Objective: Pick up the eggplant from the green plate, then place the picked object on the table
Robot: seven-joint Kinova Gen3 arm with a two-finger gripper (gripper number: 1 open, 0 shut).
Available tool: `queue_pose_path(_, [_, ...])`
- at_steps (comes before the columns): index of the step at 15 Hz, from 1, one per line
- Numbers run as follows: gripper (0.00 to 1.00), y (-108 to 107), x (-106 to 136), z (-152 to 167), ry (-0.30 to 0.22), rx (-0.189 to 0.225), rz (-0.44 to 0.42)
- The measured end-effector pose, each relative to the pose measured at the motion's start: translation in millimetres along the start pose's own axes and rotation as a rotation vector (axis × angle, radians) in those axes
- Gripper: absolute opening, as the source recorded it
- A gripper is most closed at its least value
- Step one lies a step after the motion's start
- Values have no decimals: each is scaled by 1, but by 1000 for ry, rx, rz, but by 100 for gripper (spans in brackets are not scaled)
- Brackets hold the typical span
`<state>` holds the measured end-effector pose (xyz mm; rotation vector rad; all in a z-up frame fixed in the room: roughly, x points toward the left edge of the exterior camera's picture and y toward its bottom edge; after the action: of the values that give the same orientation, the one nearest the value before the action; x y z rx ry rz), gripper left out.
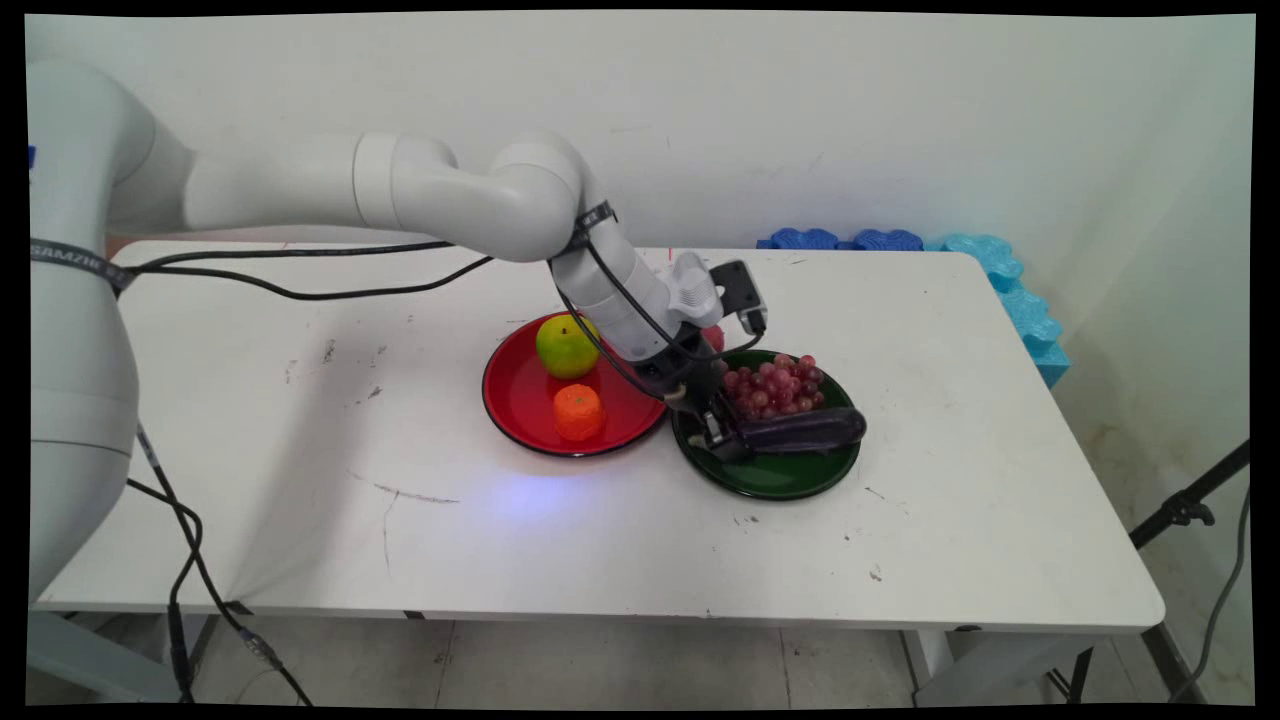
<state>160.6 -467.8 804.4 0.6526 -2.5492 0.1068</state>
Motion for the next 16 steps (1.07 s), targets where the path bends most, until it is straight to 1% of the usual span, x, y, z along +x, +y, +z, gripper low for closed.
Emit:
queue_pose_path(4, [0,1,4,1,-2,2,39])
queue_pose_path(7, [0,5,11,-14,10,12,54])
queue_pose_path(9, [0,11,18,-36,27,23,63])
queue_pose_path(12, [0,27,25,-82,50,29,89])
queue_pose_path(14, [0,40,23,-115,53,24,112])
queue_pose_path(16, [0,50,15,-136,46,15,129])
